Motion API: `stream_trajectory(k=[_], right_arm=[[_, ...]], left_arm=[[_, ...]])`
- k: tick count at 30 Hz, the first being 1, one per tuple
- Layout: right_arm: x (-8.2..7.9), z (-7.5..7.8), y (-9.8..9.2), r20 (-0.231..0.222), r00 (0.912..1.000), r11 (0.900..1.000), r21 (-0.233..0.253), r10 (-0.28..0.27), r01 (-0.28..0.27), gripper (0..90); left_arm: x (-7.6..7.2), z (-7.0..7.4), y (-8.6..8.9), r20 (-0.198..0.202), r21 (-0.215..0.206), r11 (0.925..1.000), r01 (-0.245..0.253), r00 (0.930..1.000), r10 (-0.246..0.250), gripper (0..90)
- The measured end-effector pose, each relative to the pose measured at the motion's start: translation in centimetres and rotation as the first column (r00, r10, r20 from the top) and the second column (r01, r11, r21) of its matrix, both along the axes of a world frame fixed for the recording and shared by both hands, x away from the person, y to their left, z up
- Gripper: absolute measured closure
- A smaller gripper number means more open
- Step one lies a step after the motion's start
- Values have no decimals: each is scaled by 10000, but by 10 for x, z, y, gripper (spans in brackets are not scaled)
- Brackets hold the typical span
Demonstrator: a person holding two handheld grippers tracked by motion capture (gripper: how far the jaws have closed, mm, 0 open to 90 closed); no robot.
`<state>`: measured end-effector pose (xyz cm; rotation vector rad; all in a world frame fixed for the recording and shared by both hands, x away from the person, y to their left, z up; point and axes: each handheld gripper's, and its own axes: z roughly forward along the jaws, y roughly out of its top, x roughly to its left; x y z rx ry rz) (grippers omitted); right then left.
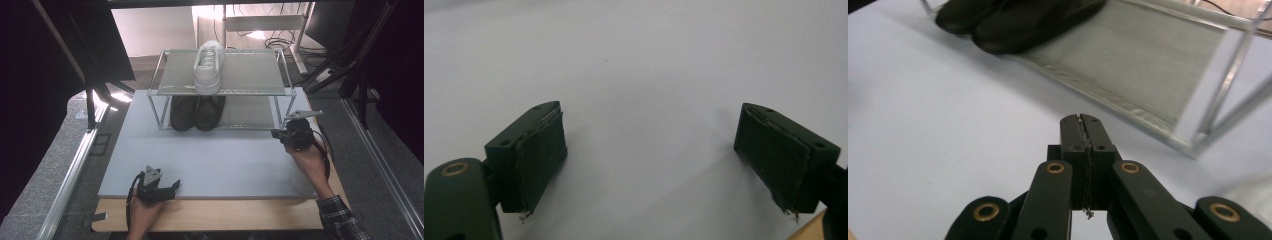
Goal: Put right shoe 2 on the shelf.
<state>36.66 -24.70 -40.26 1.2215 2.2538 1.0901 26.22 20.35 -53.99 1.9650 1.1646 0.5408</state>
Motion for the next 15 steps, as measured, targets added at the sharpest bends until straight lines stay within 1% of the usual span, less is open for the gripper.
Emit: stream_trajectory(k=[4, 9, 15], right_arm=[[-1, 1, -17, 11, 9991, 9991, 19, -418, 418, 897], [-3, 1, -33, 65, 9971, 9971, -39, -762, 762, 897], [-2, -3, -58, 60, 9911, 9911, -53, -1332, 1333, 896]], left_arm=[[0, 0, 0, -4, 2, 10000, -2, 10000, 2, 127], [0, 0, 0, -6, 8, 10000, -5, 10000, 5, 127], [0, 0, 0, -5, 6, 10000, -5, 10000, 5, 128]])
